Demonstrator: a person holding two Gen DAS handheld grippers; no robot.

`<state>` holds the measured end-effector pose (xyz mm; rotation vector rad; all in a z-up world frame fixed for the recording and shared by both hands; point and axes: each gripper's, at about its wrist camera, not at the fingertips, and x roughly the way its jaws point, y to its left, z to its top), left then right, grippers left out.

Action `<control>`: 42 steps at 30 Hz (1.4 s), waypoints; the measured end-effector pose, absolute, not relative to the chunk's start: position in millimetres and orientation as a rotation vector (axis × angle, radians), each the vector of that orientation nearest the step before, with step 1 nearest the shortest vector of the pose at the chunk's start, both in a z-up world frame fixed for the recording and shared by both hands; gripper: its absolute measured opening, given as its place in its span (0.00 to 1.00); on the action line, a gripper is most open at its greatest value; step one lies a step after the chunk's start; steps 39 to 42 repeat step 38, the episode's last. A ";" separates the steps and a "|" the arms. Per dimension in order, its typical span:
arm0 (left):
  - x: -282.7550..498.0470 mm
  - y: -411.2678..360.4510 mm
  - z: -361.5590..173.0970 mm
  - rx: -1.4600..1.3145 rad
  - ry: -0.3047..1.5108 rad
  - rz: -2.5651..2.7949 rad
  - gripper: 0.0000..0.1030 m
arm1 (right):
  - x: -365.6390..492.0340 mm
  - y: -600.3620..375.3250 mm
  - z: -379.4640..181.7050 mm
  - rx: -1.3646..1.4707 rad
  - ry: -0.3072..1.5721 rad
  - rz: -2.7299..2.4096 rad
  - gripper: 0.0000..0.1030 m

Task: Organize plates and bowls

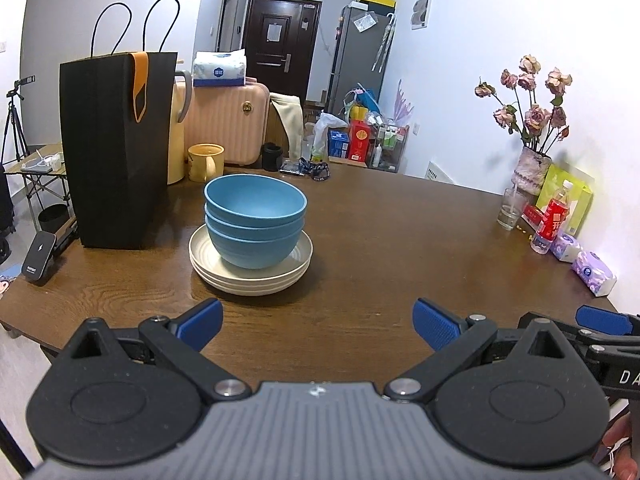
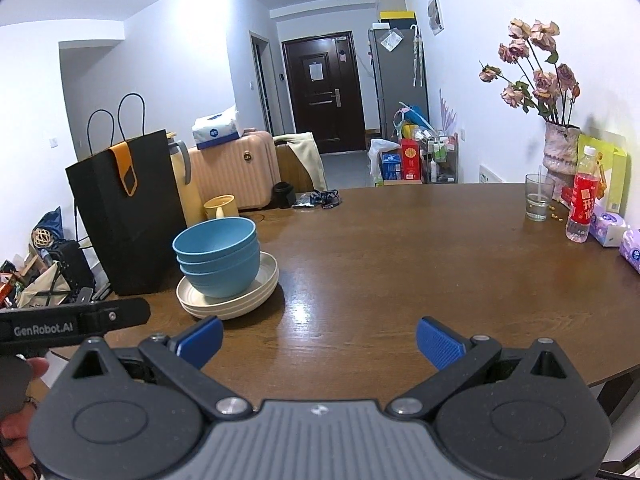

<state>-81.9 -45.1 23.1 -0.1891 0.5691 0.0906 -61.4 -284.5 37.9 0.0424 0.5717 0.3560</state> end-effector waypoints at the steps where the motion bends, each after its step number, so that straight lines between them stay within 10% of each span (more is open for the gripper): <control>1: -81.9 -45.8 23.8 -0.187 0.568 0.089 1.00 | -61.6 -284.8 38.3 0.043 0.570 0.356 1.00; 42: -81.3 -50.4 27.1 -0.173 0.562 0.078 1.00 | -61.7 -293.2 39.2 0.059 0.558 0.337 1.00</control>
